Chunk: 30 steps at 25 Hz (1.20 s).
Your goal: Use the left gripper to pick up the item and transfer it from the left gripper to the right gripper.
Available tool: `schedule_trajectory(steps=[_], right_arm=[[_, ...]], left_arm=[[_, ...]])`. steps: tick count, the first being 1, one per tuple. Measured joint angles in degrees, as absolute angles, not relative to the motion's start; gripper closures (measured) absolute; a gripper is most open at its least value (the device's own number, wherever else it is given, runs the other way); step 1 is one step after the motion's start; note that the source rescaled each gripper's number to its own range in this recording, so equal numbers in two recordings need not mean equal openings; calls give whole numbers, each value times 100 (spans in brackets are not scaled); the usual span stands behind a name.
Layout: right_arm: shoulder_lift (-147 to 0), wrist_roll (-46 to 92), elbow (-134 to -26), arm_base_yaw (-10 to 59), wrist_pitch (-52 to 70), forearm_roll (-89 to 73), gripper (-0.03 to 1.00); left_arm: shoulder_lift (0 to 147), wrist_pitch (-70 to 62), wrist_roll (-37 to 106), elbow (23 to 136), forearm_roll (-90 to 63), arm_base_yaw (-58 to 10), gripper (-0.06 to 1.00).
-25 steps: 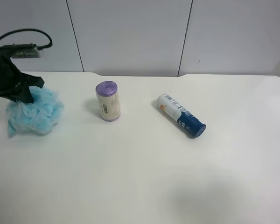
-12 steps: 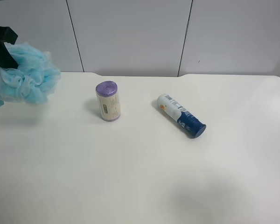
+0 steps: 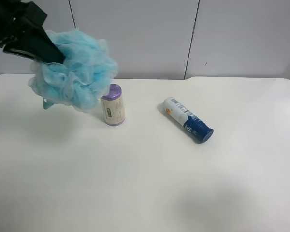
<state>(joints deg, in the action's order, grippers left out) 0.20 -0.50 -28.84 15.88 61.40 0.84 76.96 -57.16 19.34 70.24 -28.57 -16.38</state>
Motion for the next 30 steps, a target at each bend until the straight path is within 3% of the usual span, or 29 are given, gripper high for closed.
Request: schedule_trajectory(steps=[13, 24, 30], right_arm=[[20, -50, -2884, 1588, 6140, 84, -1], [-39, -50, -2884, 1588, 6152, -349, -1], [-1571, 218, -3793, 1588, 6349, -558, -1]], left_arm=[[8144, -4903, 2684, 7024, -2955, -3950, 94], [8399, -4556, 3446, 7024, -3005, -4420, 94], [8399, -4561, 3816, 7024, -3262, -4420, 94]])
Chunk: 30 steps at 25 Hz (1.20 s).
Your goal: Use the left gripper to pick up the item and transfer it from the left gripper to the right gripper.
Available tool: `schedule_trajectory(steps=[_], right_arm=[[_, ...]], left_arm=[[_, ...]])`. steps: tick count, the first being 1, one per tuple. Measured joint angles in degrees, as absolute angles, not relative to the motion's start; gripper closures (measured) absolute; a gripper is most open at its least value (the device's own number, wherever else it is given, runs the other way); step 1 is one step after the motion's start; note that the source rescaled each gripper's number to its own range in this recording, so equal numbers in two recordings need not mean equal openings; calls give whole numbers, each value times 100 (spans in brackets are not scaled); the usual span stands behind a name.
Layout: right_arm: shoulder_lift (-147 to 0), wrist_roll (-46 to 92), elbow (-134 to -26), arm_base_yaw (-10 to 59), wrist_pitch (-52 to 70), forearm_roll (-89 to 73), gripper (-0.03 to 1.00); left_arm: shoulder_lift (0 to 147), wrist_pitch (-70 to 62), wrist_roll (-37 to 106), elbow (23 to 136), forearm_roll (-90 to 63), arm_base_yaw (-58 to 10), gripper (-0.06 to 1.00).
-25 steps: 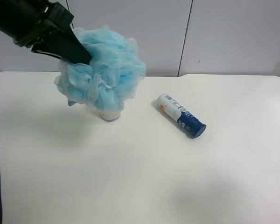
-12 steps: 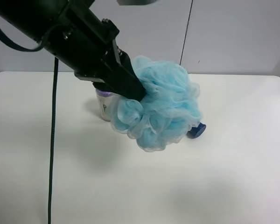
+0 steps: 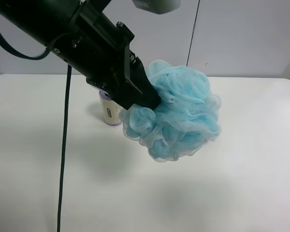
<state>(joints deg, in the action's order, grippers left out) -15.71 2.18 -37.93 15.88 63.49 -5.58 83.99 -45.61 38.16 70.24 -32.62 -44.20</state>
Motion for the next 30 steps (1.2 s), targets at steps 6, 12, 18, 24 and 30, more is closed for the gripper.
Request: schedule_trajectory(steps=[6, 12, 18, 24, 30], right_arm=[[-3458, 1599, -5225, 1626, 6319, -920, -1], [-4796, 2426, -5747, 2775, 5923, -1196, -1], [-5795, 2743, -5752, 4008, 5532, -869, -1], [-6430, 3010, -5752, 4158, 5198, -925, -1], [-6620, 3445, -5752, 4158, 5116, -1291, -1]], left_arm=[[8399, -4561, 4005, 7024, -3368, -4420, 94], [8399, -4567, 4130, 7024, -3403, -4420, 94], [8399, -4567, 4335, 7024, -3664, -4420, 94], [8403, -4555, 4680, 7024, -4028, -4420, 94], [8410, -4555, 5060, 7024, -4445, -4420, 94]])
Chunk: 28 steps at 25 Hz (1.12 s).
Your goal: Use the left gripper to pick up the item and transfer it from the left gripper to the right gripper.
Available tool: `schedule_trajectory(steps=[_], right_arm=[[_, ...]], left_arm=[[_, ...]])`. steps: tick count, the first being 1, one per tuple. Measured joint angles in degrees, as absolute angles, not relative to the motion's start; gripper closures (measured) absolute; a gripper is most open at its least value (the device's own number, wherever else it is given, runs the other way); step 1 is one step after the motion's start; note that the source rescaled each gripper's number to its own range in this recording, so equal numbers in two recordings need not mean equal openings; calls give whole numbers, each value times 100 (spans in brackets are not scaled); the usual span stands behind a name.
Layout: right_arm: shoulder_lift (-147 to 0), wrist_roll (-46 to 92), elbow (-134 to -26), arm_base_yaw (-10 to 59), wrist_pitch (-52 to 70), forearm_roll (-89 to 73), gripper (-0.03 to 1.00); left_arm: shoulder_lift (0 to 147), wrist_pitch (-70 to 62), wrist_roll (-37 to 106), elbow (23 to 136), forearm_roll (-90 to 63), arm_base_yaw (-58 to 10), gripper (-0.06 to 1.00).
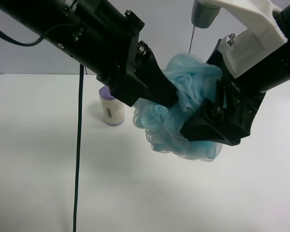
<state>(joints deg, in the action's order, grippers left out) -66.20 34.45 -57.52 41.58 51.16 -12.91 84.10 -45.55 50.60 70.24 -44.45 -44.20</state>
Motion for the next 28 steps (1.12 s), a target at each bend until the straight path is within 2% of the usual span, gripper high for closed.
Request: schedule_trajectory(steps=[2, 5, 7, 10, 11, 17, 19, 20, 22, 24, 26, 28], right_arm=[[-6620, 3461, -5752, 4158, 5121, -1304, 2], [-6620, 3499, -5752, 4158, 5138, -1341, 17], [-6620, 3517, -5752, 4158, 5152, -1340, 36], [-6620, 3531, -5752, 4158, 5233, -1329, 69], [-6620, 3531, -5752, 4158, 5268, -1316, 72], [-6620, 3531, -5752, 4158, 5275, -1290, 72], [-6620, 3531, -5752, 4158, 5275, -1283, 72], [-6620, 3531, -5752, 4158, 5275, -1283, 72], [-6626, 3531, -5752, 4158, 5269, -1277, 74], [-6631, 3531, -5752, 4158, 5250, -1282, 76], [-6631, 3531, -5752, 4158, 5236, -1282, 76], [-6631, 3531, -5752, 4158, 5231, -1282, 78]], left_arm=[[8410, -4555, 5103, 7024, -4516, -4420, 94], [8416, -4537, 5109, 7024, -4522, -4420, 94], [8416, -4499, 5109, 7024, -4522, -4420, 94], [8416, -4499, 5109, 7024, -4504, -4415, 94], [8416, -4503, 5109, 7024, -4499, -4415, 94], [8416, -4503, 5109, 7024, -4492, -4415, 94], [8416, -4503, 5109, 7024, -4484, -4415, 84], [8416, -4503, 5109, 7024, -4484, -4415, 73], [8416, -4503, 5074, 7024, -4500, -4421, 39], [8416, -4503, 5001, 7024, -4506, -4421, 15], [8416, -4503, 4955, 7024, -4481, -4421, 7], [8416, -4510, 4951, 7024, -4438, -4421, 9]])
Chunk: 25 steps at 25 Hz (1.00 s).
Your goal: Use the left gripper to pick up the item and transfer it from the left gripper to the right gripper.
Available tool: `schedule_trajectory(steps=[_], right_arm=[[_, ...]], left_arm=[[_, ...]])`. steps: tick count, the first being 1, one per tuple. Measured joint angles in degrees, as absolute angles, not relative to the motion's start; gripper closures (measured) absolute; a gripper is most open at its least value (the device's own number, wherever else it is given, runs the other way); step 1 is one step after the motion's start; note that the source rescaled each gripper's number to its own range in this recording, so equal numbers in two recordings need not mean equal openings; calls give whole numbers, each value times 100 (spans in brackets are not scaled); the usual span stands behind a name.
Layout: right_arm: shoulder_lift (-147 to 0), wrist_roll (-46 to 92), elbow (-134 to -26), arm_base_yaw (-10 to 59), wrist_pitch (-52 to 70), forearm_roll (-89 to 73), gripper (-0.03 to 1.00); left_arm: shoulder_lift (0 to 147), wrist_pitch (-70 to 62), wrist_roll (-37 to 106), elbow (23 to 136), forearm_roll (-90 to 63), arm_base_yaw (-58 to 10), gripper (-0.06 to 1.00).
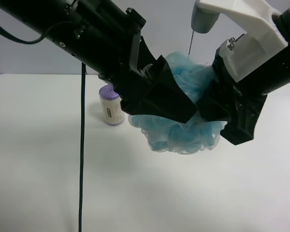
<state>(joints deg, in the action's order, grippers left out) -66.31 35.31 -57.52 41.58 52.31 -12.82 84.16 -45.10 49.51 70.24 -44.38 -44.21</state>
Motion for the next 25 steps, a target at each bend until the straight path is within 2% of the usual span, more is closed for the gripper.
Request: schedule_trajectory(steps=[12, 25], right_arm=[[-6631, 3531, -5752, 4158, 5221, -1287, 81], [-6631, 3531, -5752, 4158, 5221, -1287, 84]], left_arm=[[7550, -4801, 4604, 7024, -3319, -4421, 10], [6105, -5893, 2164, 7024, -866, -4421, 8]])
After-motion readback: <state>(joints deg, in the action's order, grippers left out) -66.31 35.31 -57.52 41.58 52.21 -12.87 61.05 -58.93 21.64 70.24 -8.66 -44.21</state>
